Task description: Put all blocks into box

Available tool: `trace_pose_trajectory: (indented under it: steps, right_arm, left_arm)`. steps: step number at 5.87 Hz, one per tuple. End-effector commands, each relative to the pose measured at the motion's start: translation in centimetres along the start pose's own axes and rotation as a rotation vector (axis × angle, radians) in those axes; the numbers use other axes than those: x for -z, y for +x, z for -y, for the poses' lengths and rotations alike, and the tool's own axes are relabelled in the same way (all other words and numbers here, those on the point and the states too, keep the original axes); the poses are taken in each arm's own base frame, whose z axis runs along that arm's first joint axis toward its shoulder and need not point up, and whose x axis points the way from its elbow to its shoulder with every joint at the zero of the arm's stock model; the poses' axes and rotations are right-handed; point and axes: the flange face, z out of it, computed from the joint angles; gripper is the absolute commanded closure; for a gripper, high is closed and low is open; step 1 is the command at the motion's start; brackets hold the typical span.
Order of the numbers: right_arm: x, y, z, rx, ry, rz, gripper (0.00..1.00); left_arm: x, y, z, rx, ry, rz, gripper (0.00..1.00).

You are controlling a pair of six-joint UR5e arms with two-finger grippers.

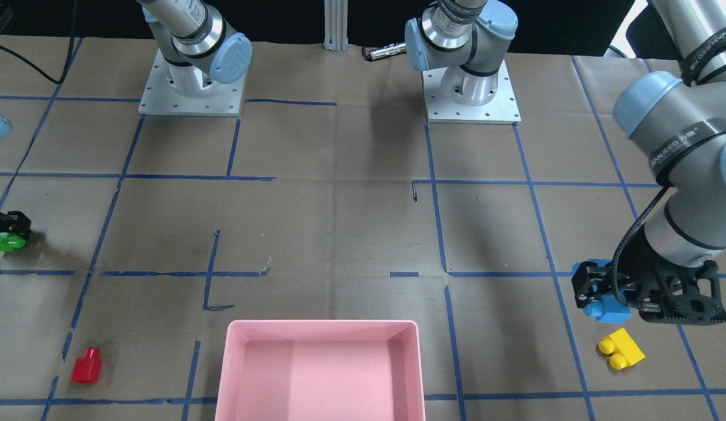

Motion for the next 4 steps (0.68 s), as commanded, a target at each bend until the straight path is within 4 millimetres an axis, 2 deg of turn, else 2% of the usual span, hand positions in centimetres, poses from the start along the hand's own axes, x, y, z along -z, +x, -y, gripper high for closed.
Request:
trace_pose_trajectory:
  steps: [1, 2, 3, 4]
  right_arm:
    - [2.6, 0.6, 0.1, -0.001, 0.004, -0.005, 0.97]
    - [4.4, 0.4, 0.7, 0.009, 0.015, 0.013, 0.97]
    - [8.0, -0.3, 1.1, 0.01, 0.041, 0.091, 0.98]
    - [11.0, -2.1, 3.0, 0.036, 0.079, 0.123, 0.98]
  left_arm:
    - [-1.0, 9.0, 4.1, 0.107, 0.025, -0.018, 0.87]
    - [-1.2, 14.4, 5.9, 0.175, 0.045, -0.074, 0.87]
    - [-1.1, 19.8, 7.4, 0.227, 0.061, -0.104, 0.87]
    - [-1.1, 25.1, 7.9, 0.266, 0.073, -0.121, 0.87]
